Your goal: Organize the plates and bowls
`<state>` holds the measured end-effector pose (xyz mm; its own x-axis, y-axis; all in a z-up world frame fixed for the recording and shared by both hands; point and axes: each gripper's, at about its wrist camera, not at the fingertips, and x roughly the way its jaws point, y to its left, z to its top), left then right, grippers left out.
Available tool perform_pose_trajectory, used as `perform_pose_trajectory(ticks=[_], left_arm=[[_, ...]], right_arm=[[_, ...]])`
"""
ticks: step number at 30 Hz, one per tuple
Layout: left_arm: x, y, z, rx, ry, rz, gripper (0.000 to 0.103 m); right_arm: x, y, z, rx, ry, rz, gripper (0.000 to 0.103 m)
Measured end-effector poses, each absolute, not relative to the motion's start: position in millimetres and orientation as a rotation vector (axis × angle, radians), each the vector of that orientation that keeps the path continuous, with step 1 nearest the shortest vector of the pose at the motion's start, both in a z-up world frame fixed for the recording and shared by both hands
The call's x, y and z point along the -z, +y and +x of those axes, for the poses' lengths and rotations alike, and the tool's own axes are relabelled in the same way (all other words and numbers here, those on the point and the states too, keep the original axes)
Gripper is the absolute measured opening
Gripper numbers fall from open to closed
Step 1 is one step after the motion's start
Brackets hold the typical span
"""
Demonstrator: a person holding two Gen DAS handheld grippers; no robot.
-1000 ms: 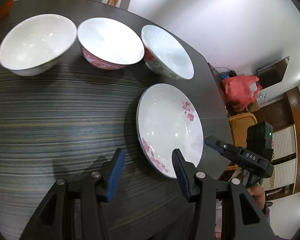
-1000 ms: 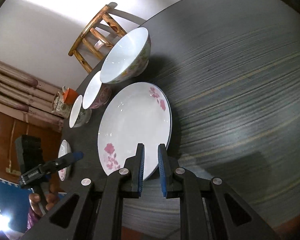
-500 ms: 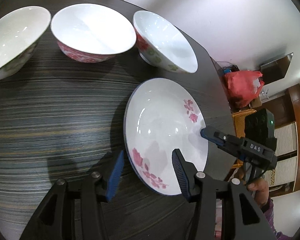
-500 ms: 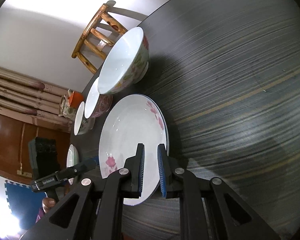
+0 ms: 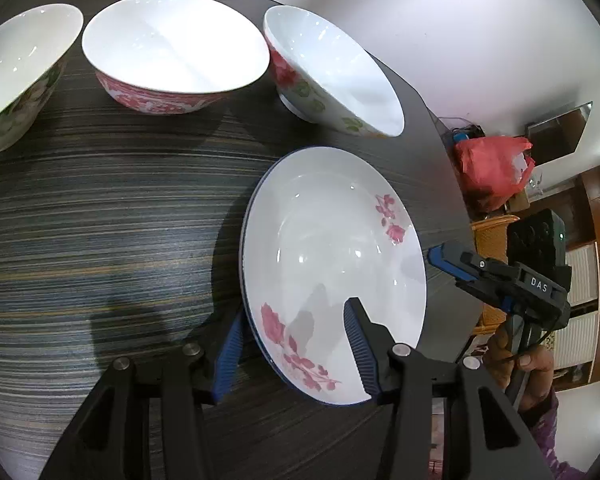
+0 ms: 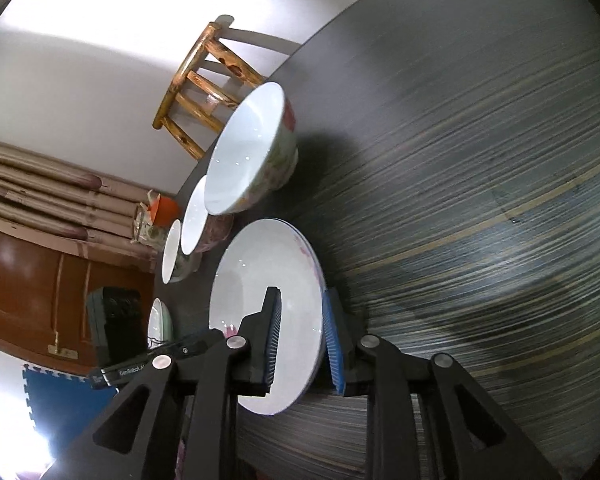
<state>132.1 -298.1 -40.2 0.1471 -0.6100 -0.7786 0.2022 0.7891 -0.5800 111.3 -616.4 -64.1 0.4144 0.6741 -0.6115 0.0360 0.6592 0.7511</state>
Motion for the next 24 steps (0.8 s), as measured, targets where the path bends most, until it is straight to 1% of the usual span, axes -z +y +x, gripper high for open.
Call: perform_pose_trajectory(ticks=[8, 17, 18, 19, 20, 21, 22, 24], left_arm=[[42.3, -302.7, 134.9, 0.608, 1.314, -0.377, 0.05], [40.5, -303.6, 137.3, 0.591, 1.307, -0.355, 0.047], [40.0, -303.4, 137.2, 0.573, 1.301, -0.34, 0.039], [39.8, -302.9, 137.1, 0.551, 1.293, -0.317, 0.026], [40.0, -301.2, 137.4, 0.532, 1.29, -0.294, 0.019], [42.0, -298.1, 138.0, 0.519, 1.297, -0.282, 0.01], [43.3, -296.2, 137.8, 0.53, 1.3, -0.297, 0.01], [42.9, -295.5, 135.7, 0.535, 1.295, -0.289, 0.01]], right_arm=[[78.4, -607.5, 122.5, -0.476, 1.139, 0.77, 0.029], [89.9, -594.8, 139.9, -0.52, 1.179, 0.715, 0.029], [90.9, -592.7, 141.3, -0.53, 1.182, 0.717, 0.028], [90.7, -589.0, 142.8, -0.53, 1.185, 0.697, 0.022], [89.9, -586.2, 143.1, -0.519, 1.185, 0.661, 0.017], [89.9, -585.2, 142.9, -0.51, 1.182, 0.638, 0.014], [91.0, -587.1, 142.8, -0.505, 1.179, 0.645, 0.011], [95.1, -593.4, 139.8, -0.504, 1.167, 0.683, 0.009]])
